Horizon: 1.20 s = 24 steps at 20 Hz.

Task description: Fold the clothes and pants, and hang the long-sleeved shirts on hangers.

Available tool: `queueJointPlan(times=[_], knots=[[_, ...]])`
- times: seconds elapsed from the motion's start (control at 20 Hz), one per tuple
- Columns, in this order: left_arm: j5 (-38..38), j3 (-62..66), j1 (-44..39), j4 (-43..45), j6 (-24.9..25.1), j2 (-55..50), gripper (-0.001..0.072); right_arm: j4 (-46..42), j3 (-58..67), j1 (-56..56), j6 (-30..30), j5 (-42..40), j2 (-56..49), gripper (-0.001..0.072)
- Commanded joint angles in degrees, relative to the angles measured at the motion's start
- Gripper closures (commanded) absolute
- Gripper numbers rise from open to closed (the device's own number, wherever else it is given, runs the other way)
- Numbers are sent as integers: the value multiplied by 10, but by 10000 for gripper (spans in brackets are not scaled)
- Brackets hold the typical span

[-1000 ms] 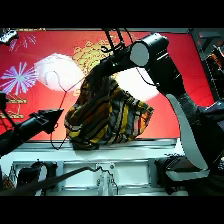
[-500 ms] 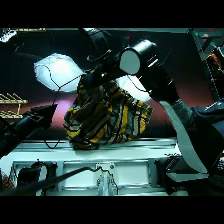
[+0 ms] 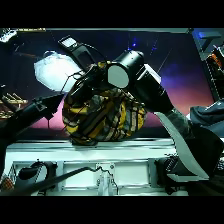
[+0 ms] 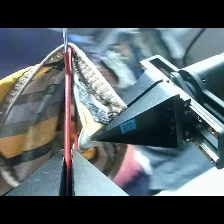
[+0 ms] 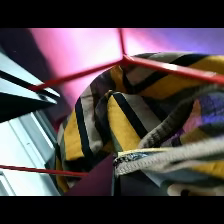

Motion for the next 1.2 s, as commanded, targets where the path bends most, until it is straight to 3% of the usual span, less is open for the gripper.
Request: queueJointPlan(times=[0.0,0.25,0.45,0.6,0.7,0.95,1.15], knots=[[-116,0,0,-171,158,-125,697,-34,1,-5,-1,4,15,648],[-322,0,0,-318,255,-318,697,-40,0,-22,0,32,34,648],[-409,0,0,-339,286,-433,697,-51,0,-23,-5,41,54,648],[-446,0,0,-339,306,-472,696,-135,0,-29,-6,35,65,649],[-449,0,-1,-334,306,-482,697,-132,0,-50,-5,22,63,649],[-481,3,-28,-334,306,-495,696,-83,0,-71,-5,-6,62,649],[-477,4,-84,-348,328,-516,696,6,0,-67,-5,7,62,648]])
